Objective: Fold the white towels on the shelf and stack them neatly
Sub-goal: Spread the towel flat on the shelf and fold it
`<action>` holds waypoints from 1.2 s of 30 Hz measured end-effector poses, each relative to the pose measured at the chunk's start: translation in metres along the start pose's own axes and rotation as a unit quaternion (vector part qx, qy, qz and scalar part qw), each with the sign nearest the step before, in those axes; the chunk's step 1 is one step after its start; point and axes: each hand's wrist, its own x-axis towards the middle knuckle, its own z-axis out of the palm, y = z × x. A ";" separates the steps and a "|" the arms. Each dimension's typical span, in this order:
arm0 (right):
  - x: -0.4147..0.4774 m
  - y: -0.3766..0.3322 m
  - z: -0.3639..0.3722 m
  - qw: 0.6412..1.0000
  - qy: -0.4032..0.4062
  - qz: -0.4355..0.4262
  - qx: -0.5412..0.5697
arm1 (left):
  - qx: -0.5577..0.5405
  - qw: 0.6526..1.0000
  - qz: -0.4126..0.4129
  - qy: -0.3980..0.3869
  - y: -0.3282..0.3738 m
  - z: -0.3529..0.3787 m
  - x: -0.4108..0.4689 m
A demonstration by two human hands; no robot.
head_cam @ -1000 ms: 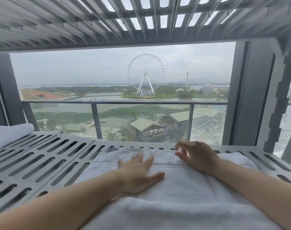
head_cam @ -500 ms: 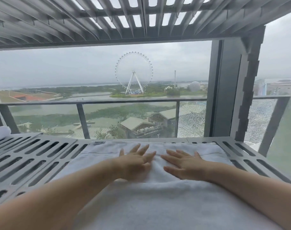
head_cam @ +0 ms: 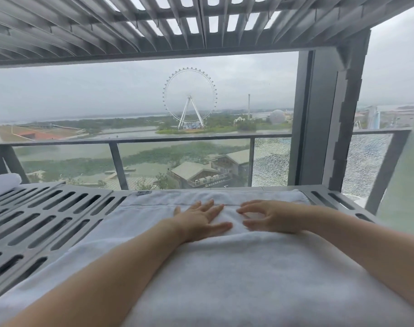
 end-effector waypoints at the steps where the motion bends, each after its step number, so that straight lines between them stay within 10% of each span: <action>1: -0.005 -0.003 -0.002 1.000 0.000 0.001 0.000 | 0.000 1.000 0.001 0.002 0.000 0.000 0.001; 13: -0.071 -0.041 -0.002 0.996 0.067 -0.051 -0.021 | -0.105 0.986 0.101 0.083 -0.018 -0.024 -0.076; 25: -0.147 -0.099 -0.013 0.960 0.220 0.036 -0.170 | 0.119 0.964 0.090 0.222 -0.049 -0.023 -0.200; 36: -0.254 -0.170 0.024 0.959 0.140 0.106 -0.222 | 0.141 0.935 0.114 0.306 -0.018 -0.002 -0.301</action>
